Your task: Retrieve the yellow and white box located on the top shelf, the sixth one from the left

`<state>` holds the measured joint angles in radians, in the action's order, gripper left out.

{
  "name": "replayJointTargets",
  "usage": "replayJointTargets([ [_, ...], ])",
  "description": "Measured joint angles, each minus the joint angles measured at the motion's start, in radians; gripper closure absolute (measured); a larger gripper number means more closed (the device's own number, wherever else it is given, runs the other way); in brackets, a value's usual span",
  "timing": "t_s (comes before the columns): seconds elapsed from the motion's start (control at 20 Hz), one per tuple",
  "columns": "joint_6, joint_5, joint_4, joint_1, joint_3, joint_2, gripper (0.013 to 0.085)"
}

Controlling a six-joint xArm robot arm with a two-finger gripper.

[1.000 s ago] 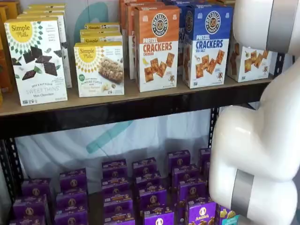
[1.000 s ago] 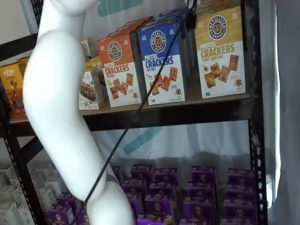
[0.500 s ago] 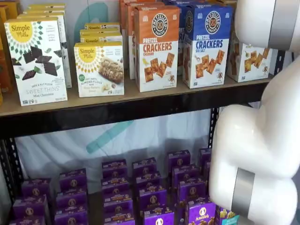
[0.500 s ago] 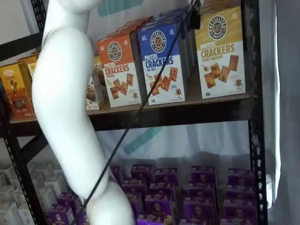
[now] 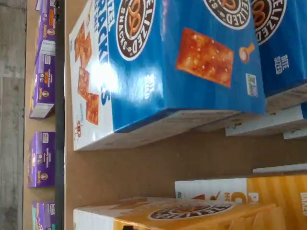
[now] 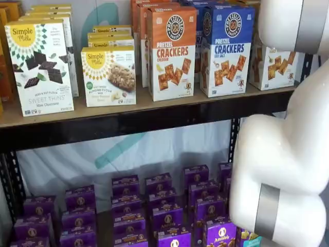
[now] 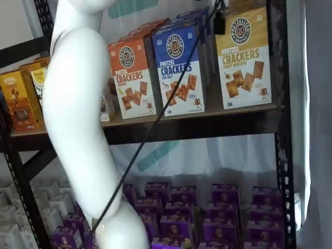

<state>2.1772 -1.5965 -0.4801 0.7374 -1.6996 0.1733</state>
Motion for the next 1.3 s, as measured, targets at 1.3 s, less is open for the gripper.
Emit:
replayJointTargets([
  [1.3,-0.010,-0.054,0.136,-0.047,-0.100,-0.067,0.0130],
])
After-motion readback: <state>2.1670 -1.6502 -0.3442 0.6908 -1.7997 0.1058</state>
